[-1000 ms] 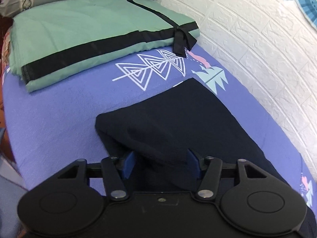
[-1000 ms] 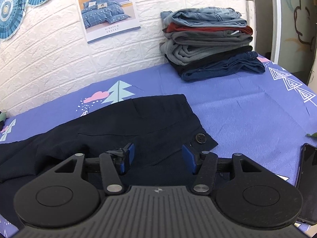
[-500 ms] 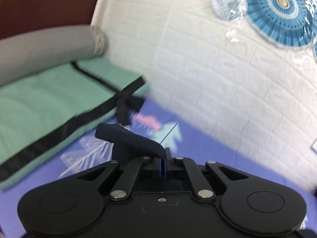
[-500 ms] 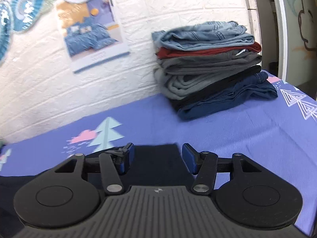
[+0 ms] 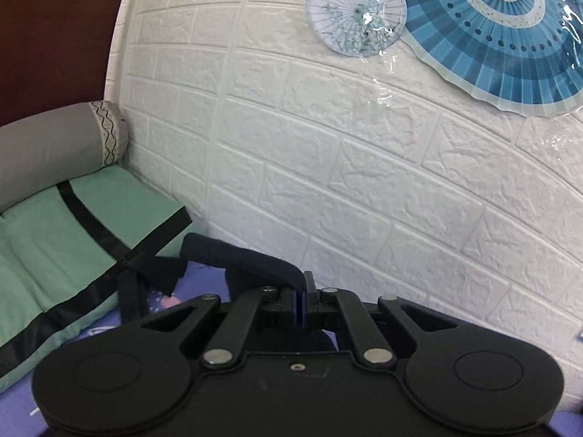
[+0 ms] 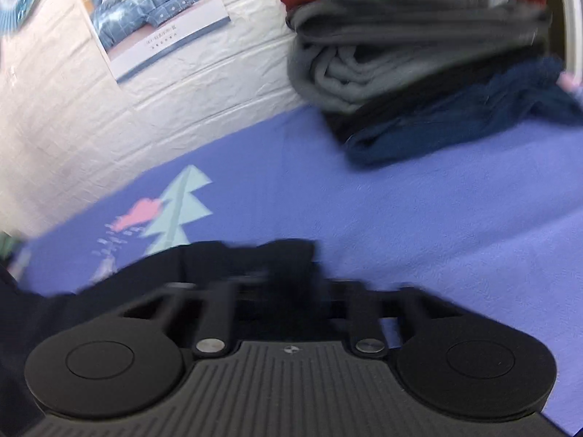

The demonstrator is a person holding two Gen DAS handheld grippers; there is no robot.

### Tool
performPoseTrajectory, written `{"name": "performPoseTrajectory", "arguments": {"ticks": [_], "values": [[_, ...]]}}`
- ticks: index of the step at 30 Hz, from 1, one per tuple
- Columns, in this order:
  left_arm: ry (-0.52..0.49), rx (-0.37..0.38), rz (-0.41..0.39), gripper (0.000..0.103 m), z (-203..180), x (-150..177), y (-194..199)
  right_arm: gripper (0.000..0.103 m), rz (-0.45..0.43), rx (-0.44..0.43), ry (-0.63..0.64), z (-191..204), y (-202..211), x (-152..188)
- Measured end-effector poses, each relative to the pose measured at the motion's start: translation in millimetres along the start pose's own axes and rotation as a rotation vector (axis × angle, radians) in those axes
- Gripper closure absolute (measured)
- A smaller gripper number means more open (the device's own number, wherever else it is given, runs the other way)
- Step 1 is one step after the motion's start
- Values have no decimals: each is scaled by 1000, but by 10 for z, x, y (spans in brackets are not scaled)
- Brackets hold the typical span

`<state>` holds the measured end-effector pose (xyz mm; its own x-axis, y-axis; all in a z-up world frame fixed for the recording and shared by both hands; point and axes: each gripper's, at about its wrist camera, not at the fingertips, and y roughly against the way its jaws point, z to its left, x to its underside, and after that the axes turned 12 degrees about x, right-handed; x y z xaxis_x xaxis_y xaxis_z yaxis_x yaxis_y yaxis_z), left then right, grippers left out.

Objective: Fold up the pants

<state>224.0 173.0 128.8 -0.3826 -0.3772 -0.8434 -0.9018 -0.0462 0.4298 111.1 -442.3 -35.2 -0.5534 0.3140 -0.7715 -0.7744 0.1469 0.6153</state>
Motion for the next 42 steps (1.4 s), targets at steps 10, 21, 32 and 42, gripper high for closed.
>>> {"name": "performPoseTrajectory", "arguments": {"ticks": [10, 21, 32, 42], "values": [[35, -25, 41, 103, -332, 156, -924, 95, -180, 243, -197, -381, 203, -54], [-19, -50, 171, 83, -559, 668, -1898, 95, -114, 306, -175, -472, -125, -20], [68, -74, 156, 0, 224, 541, -1105, 58, -134, 288, -120, -312, 64, -17], [167, -45, 281, 2, 454, 1074, -1510, 28, -139, 274, -67, -103, 331, -6]]}}
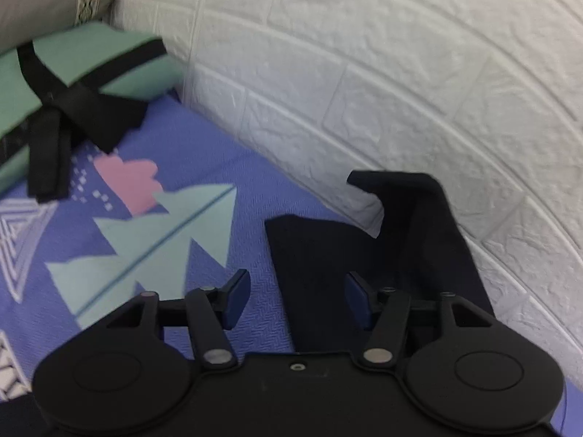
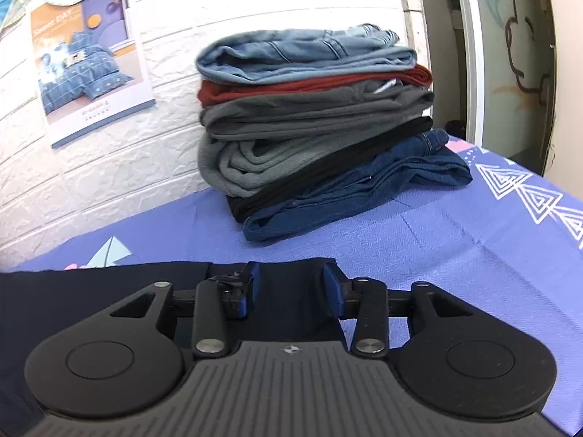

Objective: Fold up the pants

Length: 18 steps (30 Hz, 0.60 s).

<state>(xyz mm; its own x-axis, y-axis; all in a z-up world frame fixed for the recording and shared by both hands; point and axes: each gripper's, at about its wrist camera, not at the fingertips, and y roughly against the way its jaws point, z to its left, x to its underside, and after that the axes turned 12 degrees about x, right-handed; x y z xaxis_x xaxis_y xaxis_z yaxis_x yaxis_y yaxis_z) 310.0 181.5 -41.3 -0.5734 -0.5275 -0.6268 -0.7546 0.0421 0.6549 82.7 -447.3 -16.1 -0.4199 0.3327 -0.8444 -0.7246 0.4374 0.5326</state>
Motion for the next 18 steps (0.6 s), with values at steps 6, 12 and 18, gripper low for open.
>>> {"name": "performPoseTrajectory", "arguments": {"ticks": [6, 12, 18], "values": [[0, 39, -75, 103, 22, -15, 6, 26, 18, 17, 41, 22, 33, -2], [-98, 42, -259, 103, 154, -127, 1016, 22, 20, -9, 42, 99, -29, 0], [-108, -110, -139, 89, 444, 52, 1034, 22, 31, -46, 48, 245, -73, 8]]}}
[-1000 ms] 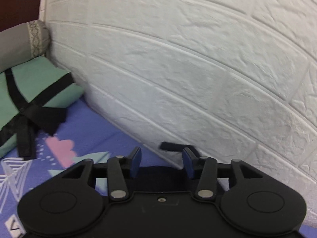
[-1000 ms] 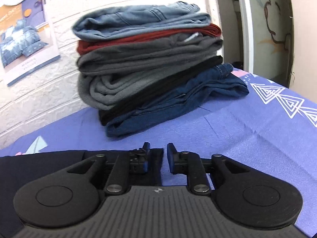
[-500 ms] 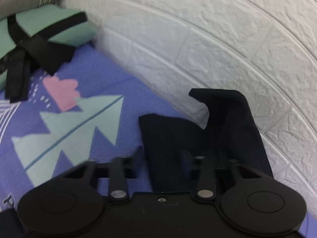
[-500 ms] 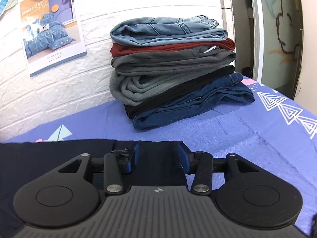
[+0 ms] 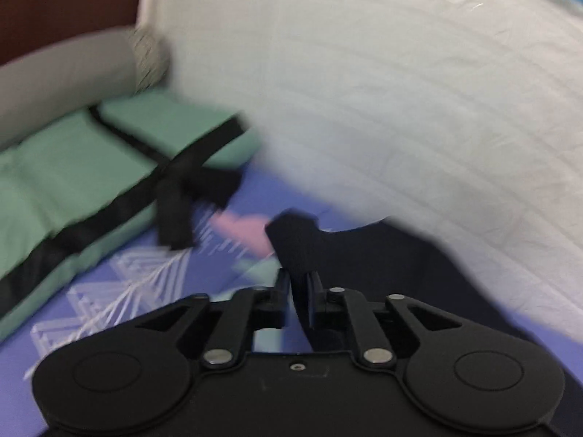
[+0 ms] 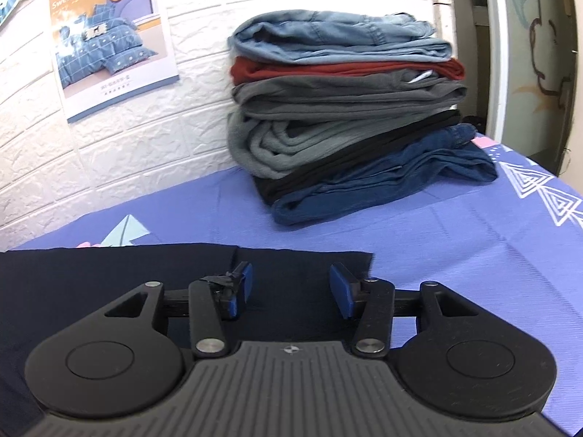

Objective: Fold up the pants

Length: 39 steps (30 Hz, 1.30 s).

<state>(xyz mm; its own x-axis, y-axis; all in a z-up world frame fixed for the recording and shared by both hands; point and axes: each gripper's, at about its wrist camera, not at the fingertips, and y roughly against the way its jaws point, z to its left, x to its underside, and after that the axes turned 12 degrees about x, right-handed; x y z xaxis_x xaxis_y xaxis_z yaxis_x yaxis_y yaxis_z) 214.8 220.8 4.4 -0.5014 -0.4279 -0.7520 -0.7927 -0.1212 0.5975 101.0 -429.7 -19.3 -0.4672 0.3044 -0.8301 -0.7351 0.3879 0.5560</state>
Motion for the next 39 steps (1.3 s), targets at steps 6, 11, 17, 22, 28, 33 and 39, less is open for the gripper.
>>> {"name": "performPoseTrajectory", "arguments": {"ticks": [6, 11, 17, 22, 28, 33, 39], "values": [[21, 47, -23, 27, -213, -147, -85, 15, -24, 25, 13, -80, 45, -127], [17, 161, 88, 0, -698, -210, -504, 7, 6, 44, -28, -206, -109, -182], [-59, 166, 131, 0, -1129, -101, -985, 4, 42, 68, -27, -327, -336, -178], [-106, 137, 182, 12, -1247, -15, -1287, 1, 79, 45, -37, -383, -517, -138], [-201, 113, 188, 103, -1342, 124, -1435, 2, 97, 2, 5, -294, -665, -109], [-232, 117, 135, 103, -1421, 88, -1397, 84, 16, -60, 68, -162, -488, -172], [-221, 112, 91, 103, -1647, -49, -1551, 88, -77, 15, 20, -142, -475, -259]]}}
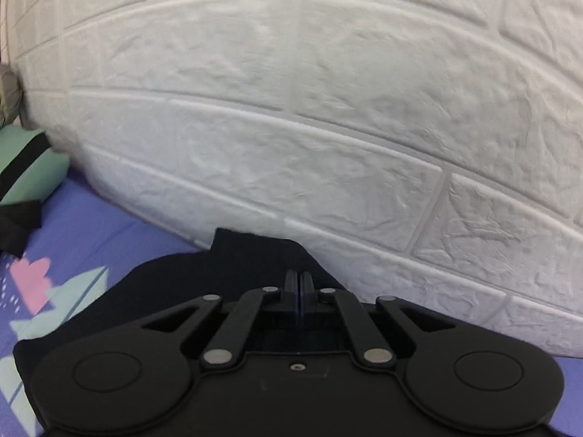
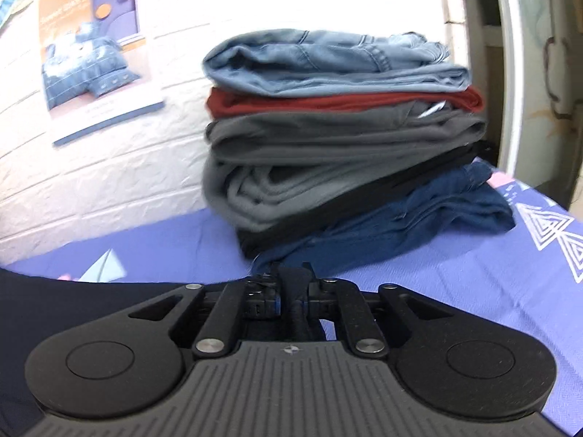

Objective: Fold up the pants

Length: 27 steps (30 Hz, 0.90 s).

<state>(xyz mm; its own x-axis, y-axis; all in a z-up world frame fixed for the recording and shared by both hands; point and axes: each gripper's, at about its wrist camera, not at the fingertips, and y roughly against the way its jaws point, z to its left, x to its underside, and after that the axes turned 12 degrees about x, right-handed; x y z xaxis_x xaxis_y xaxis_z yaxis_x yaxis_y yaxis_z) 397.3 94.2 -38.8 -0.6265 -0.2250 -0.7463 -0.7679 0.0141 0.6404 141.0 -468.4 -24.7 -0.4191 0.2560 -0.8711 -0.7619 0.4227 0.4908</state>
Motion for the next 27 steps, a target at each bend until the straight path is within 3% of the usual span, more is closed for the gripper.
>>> {"name": "performPoseTrajectory", "arguments": {"ticks": [5, 7, 8, 9, 10, 11, 12, 14, 18, 23, 27], "values": [[-22, -46, 37, 103, -80, 165, -304, 90, 85, 58, -69, -158, -266, 174], [-47, -38, 25, 103, -83, 181, -300, 86, 86, 58, -88, -174, -285, 198], [-62, -34, 31, 103, -92, 176, -271, 76, 87, 65, -73, -158, -270, 179], [-62, -30, 38, 77, -84, 152, -218, 59, 87, 75, -54, -137, -236, 148], [-49, -29, 39, 55, -76, 125, -117, 53, 77, 94, -44, -124, -179, 123], [-30, -17, 27, 21, -73, 101, 15, 40, 57, 104, -42, -118, -76, 94], [-14, 6, 6, 8, -28, 78, 161, 24, 36, 98, -44, -117, 35, 70], [-12, 34, -14, 2, 34, 51, 482, 9, -2, 74, -35, -95, 309, 41], [-21, 100, 2, 0, 214, 178, 1301, 2, -27, 11, 19, -20, 889, 95], [-34, 98, 50, 0, 568, 700, 2167, 1, -17, -49, 63, -6, 1468, 384], [8, 70, 86, 0, 966, 1217, 2618, 1, 2, -56, 106, 0, 1727, 646]]}}
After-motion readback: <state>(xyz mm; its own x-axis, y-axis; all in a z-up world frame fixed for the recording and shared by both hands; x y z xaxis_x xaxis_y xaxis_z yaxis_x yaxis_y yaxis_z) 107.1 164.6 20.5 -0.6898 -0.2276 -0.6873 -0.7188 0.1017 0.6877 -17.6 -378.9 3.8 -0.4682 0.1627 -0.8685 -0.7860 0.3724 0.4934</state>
